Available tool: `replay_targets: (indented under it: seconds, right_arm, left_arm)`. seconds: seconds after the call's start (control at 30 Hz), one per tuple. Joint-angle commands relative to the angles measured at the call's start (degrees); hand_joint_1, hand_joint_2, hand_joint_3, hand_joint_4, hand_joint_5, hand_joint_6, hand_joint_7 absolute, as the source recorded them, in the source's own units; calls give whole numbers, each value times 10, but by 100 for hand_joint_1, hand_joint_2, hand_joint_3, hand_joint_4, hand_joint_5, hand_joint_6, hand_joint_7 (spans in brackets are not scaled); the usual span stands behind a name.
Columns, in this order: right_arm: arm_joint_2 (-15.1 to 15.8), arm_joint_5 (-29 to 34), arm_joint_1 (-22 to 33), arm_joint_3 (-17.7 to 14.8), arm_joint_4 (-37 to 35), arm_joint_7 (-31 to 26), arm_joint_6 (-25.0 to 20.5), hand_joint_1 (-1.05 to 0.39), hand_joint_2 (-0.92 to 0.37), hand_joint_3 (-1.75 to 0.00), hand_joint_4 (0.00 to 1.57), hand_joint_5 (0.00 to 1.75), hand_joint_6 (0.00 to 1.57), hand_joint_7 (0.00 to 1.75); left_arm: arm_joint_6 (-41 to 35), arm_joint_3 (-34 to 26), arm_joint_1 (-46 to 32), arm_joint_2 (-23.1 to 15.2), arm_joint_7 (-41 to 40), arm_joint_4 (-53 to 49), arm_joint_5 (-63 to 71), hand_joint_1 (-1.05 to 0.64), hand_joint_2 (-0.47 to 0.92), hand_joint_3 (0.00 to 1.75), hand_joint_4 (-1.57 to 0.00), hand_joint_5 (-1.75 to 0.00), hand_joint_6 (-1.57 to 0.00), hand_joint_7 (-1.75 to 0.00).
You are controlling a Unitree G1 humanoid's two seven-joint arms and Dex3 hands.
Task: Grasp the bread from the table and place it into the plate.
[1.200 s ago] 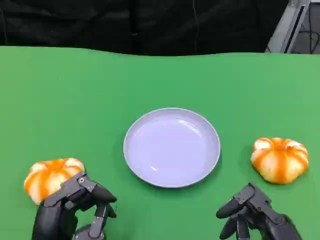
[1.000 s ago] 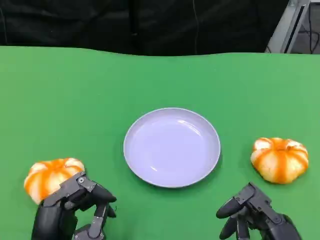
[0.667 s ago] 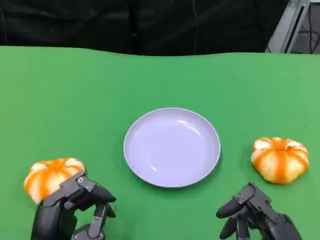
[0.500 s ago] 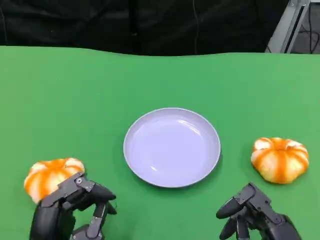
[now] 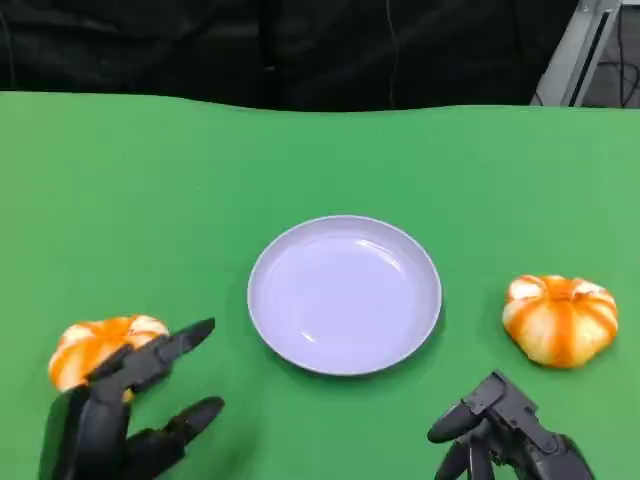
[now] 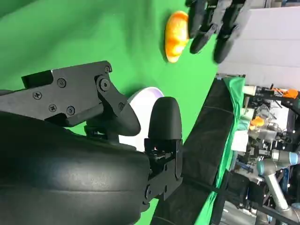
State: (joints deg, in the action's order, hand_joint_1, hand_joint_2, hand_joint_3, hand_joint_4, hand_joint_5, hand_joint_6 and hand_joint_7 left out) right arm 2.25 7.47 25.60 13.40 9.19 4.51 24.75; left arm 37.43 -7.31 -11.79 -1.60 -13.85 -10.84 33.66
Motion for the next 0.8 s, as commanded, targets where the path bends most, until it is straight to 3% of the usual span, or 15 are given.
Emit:
replay_targets:
  seconds: [0.03,0.23,0.4,0.63,0.7,0.8]
  right_arm:
    - [1,-8,2,0,4,-2,-1,-7,-92,-118,40,175,20,175]
    - [1,-9,-3,1,-2,-2,3,-7,-92,-120,39,175,20,175]
    - [2,2,-6,2,-4,-7,5,-7,-92,-120,39,175,20,175]
    - [2,3,-6,3,-5,-9,5,-7,-92,-121,39,175,20,175]
    - [0,-1,-5,4,1,-8,-6,-7,-92,-121,40,175,20,175]
    - [0,-2,-4,5,6,-8,-11,-7,-92,-121,41,175,21,175]
  left_arm:
    - [-118,9,0,-40,-48,53,108,-47,92,10,-20,-35,-42,0]
    - [-283,45,3,-79,-7,106,192,-51,92,11,-6,-28,-34,0]
    - [-436,86,30,-109,86,133,275,-56,92,12,-2,-26,-26,0]
    - [-496,120,39,-133,103,141,269,-56,92,13,-2,-26,-24,0]
    - [-520,130,92,-154,169,66,248,-51,92,14,-11,-29,-28,-1]
    - [-535,143,136,-170,216,5,217,-45,92,18,-41,-20,-42,-2]
